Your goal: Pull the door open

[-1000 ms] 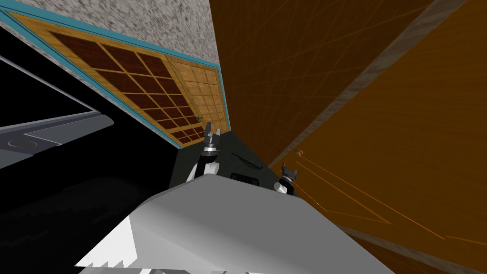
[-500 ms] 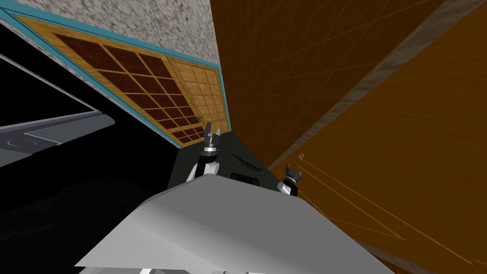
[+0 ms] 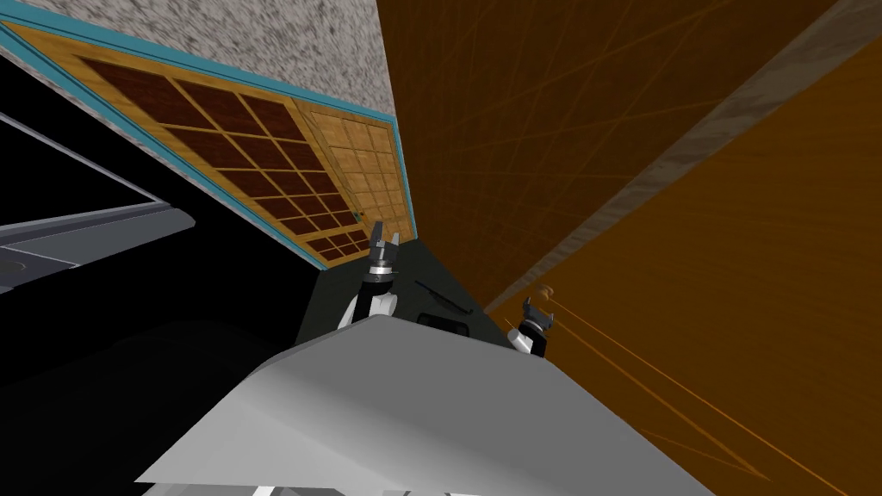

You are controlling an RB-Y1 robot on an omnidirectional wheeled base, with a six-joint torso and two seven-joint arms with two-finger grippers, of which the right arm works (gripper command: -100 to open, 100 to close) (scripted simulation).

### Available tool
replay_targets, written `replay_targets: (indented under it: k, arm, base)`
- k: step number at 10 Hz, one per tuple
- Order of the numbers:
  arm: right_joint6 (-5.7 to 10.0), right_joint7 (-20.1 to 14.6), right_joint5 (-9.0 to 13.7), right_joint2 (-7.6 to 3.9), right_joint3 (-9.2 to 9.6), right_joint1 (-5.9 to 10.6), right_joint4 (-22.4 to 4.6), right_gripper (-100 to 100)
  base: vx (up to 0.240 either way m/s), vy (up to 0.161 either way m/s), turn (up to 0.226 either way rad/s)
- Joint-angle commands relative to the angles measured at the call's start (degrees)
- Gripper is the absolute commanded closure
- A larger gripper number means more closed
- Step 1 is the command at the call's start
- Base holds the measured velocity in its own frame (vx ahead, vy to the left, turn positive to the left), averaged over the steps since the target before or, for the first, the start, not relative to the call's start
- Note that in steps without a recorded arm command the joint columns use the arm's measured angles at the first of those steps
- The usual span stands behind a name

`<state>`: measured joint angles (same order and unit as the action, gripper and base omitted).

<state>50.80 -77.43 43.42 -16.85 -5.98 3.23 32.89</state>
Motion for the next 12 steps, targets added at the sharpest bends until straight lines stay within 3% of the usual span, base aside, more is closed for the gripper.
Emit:
replay_targets:
  k: [1, 4, 5, 6, 12]
  arm:
    - [-0.57, -0.98, -0.55, -0.45, -1.32, 0.83, -1.25, -100]
    - [-0.93, -1.92, -1.08, -0.80, -2.55, 1.50, -2.35, -100]
    - [-1.15, -1.47, -0.93, -0.68, -2.43, 1.16, -1.61, -100]
    - [-1.15, -1.47, -0.93, -0.68, -2.43, 1.16, -1.61, 100]
    - [-1.39, -1.50, -1.05, -0.54, -2.20, 1.06, -1.68, 100]
  base:
    - [0.189, -0.118, 0.003]
    - [0.185, -0.101, -0.007]
    - [0.083, -0.045, 0.007]
    - [-0.011, 0.004, -0.008]
    - [-0.031, 0.011, 0.009]
